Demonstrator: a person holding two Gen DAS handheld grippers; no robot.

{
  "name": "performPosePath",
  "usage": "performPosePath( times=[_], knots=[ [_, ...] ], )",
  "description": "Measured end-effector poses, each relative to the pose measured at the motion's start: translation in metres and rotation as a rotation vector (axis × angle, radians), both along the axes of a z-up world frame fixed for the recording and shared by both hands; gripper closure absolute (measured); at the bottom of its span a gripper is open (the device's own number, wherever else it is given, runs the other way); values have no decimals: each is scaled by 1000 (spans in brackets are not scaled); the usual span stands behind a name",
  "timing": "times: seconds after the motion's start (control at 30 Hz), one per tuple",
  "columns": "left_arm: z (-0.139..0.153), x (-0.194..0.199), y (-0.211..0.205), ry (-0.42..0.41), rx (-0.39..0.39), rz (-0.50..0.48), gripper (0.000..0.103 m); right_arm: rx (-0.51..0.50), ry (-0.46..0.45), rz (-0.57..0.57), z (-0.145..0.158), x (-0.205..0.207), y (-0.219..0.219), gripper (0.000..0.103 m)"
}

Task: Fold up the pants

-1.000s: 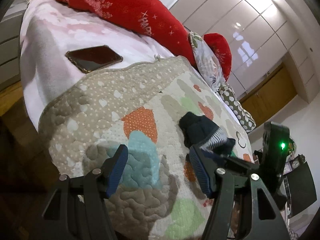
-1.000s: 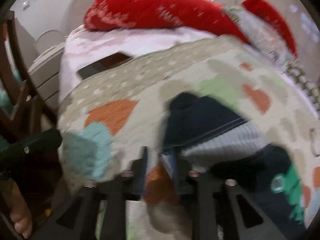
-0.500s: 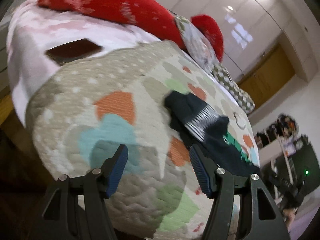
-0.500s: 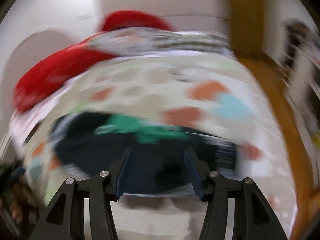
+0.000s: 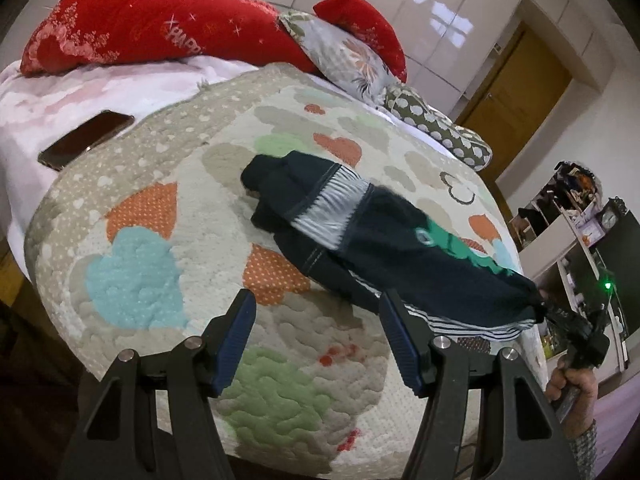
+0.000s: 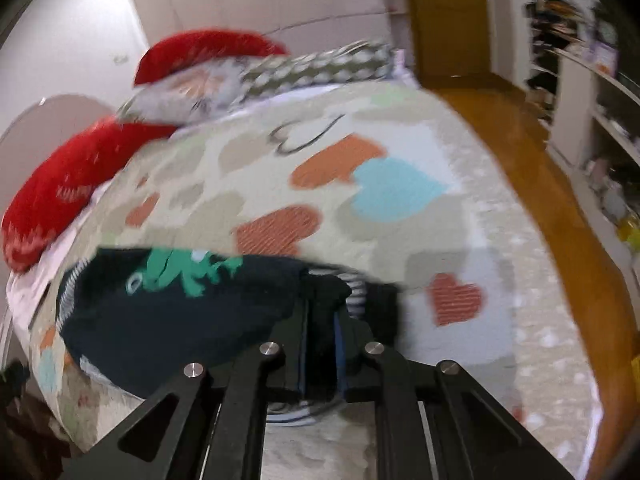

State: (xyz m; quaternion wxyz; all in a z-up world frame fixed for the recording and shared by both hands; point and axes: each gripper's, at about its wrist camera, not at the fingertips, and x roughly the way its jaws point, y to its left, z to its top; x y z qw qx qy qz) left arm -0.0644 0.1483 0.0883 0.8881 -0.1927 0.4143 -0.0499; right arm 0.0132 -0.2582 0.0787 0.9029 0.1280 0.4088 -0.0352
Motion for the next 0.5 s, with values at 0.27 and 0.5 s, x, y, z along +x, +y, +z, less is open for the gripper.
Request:
performPosePath(
  times=[0.27, 0.5],
  knots=[
    [-8, 3, -11, 24, -2, -32, 40, 211, -48, -85, -13, -24, -47, 26],
    [-6, 0, -8, 39, -10, -12, 40, 411, 8, -96, -51, -5, -43, 21]
  ],
)
